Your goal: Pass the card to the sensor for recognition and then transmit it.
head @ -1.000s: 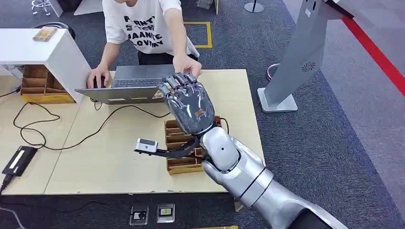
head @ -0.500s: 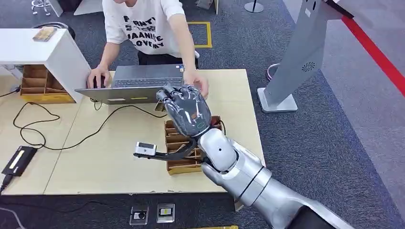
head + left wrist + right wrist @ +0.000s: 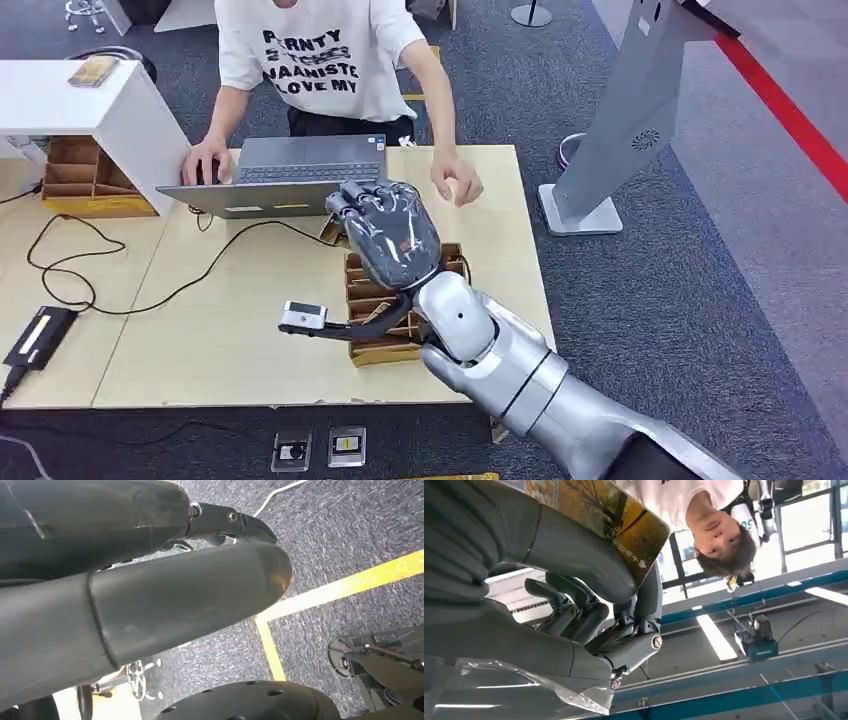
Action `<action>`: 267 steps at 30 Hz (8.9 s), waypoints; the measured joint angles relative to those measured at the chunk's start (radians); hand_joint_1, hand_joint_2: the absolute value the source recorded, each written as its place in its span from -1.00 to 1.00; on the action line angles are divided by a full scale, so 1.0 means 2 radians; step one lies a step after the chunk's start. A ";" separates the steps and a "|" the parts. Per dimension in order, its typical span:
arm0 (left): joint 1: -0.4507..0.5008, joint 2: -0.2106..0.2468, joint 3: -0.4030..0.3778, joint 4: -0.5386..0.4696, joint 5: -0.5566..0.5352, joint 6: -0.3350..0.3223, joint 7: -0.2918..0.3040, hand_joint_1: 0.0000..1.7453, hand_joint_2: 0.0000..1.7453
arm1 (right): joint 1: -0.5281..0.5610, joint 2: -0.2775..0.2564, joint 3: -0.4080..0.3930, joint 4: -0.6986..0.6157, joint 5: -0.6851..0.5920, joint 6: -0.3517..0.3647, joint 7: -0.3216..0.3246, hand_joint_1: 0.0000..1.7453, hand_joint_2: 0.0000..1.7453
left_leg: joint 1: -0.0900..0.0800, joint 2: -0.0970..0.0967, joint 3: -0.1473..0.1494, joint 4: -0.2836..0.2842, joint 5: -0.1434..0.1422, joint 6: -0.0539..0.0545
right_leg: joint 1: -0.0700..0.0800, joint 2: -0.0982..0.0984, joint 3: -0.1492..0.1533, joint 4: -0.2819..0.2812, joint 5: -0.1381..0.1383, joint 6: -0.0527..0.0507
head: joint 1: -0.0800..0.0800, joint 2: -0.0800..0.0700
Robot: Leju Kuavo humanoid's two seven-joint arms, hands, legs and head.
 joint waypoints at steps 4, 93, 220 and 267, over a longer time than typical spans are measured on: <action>0.002 0.000 0.000 0.000 0.006 0.002 0.000 -1.00 -1.00 | 0.010 -0.004 -0.013 -0.027 -0.012 0.000 -0.002 1.00 1.00 | 0.000 0.000 0.000 0.000 0.000 0.000 | 0.000 0.000 0.000 0.000 0.000 0.000 | 0.000 0.000; 0.007 0.002 0.000 0.003 0.061 -0.002 -0.023 -1.00 -1.00 | 0.139 -0.208 -0.109 -0.162 -0.040 0.271 0.155 1.00 1.00 | 0.000 0.001 0.000 0.000 0.000 0.000 | 0.000 0.000 0.000 0.000 0.000 0.000 | 0.000 0.000; 0.007 0.002 -0.004 0.003 0.076 -0.005 -0.027 -1.00 -1.00 | 0.114 -0.208 -0.110 -0.141 -0.295 0.177 0.096 1.00 1.00 | 0.000 0.000 0.000 0.000 0.000 0.000 | 0.000 0.000 0.000 0.000 0.000 0.000 | 0.000 0.000; -0.002 0.000 -0.004 0.003 -0.004 -0.026 -0.032 -1.00 -1.00 | -0.024 0.022 -0.042 -0.044 -0.294 0.187 -0.048 1.00 1.00 | 0.000 0.000 -0.001 0.000 0.000 0.000 | 0.000 -0.001 0.000 0.000 0.000 0.000 | 0.000 0.000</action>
